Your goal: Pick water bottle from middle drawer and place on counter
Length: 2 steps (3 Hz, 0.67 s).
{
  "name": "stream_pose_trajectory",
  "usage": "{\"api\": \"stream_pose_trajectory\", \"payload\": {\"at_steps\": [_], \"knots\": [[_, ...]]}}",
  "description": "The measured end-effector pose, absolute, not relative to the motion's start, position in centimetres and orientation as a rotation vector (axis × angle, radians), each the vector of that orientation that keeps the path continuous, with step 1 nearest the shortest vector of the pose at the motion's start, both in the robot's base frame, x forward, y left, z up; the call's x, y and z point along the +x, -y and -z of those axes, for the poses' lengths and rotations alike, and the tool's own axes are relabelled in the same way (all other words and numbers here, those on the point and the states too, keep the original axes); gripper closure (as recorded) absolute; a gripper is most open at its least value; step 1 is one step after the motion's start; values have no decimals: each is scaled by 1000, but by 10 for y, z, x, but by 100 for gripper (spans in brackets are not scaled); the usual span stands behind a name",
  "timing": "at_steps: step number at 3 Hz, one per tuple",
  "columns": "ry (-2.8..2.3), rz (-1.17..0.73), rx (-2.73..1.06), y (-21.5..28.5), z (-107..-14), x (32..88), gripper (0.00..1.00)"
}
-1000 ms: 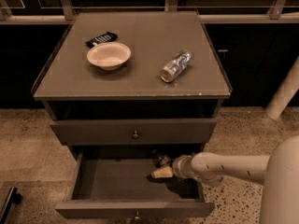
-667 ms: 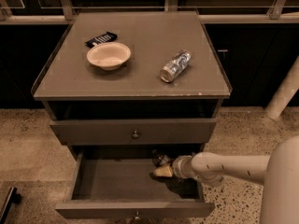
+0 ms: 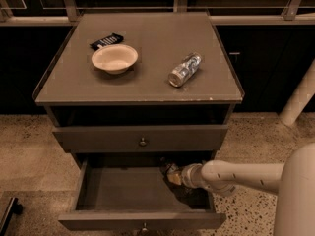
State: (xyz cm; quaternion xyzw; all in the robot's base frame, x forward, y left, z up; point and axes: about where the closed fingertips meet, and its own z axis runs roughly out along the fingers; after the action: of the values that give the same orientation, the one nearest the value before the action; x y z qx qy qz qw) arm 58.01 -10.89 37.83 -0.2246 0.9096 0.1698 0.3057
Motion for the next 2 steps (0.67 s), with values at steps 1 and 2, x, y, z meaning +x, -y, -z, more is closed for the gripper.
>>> {"api": "stream_pose_trajectory", "payload": {"at_steps": [1,2], "knots": [[-2408,-450,-594,109,-378,580,87],[-2408,-450,-595,109,-378,580,100]]}}
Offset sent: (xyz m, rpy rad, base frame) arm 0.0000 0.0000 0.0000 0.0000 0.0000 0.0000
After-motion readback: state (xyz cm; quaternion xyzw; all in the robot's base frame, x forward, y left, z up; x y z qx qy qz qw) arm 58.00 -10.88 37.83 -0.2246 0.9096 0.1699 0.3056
